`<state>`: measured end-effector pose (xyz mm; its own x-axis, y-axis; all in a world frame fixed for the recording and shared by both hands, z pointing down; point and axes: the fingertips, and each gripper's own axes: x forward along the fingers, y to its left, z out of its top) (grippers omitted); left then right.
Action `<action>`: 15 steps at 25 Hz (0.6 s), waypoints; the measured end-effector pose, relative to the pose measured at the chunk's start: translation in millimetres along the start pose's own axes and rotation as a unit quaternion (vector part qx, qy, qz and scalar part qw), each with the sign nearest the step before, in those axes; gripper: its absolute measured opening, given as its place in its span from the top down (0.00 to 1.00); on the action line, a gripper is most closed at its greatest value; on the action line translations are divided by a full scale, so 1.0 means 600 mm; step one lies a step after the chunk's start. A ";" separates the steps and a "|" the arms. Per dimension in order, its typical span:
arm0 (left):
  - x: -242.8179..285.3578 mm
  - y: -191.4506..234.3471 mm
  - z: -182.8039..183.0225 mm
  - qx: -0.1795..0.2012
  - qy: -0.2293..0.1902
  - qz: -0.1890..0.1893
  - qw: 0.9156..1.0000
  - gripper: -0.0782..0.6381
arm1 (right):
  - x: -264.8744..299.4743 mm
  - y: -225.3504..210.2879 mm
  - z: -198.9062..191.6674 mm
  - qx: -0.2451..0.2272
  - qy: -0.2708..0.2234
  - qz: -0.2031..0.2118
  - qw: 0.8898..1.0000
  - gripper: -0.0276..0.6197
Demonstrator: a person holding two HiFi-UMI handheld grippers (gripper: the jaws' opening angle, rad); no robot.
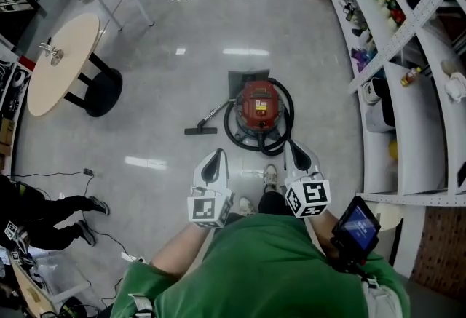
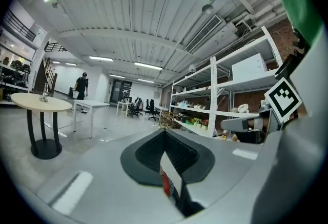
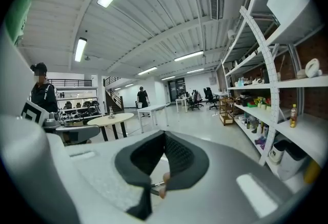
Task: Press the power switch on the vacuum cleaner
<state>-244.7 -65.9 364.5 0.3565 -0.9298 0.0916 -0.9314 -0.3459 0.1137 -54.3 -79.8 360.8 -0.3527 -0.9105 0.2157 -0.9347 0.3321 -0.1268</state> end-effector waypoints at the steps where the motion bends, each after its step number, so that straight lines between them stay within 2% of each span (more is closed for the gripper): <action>1: 0.008 0.001 0.000 0.000 0.002 0.000 1.000 0.88 | 0.009 -0.004 0.000 0.000 0.002 0.000 1.000 0.96; 15: 0.199 0.017 -0.037 0.005 0.049 0.017 0.999 0.88 | 0.168 -0.126 -0.020 0.021 0.042 0.012 0.999 0.96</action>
<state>-210.3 -177.5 398.7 0.3287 -0.9249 0.1909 -0.9439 -0.3152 0.0981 -20.0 -194.0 403.6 -0.3789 -0.8781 0.2922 -0.9239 0.3410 -0.1735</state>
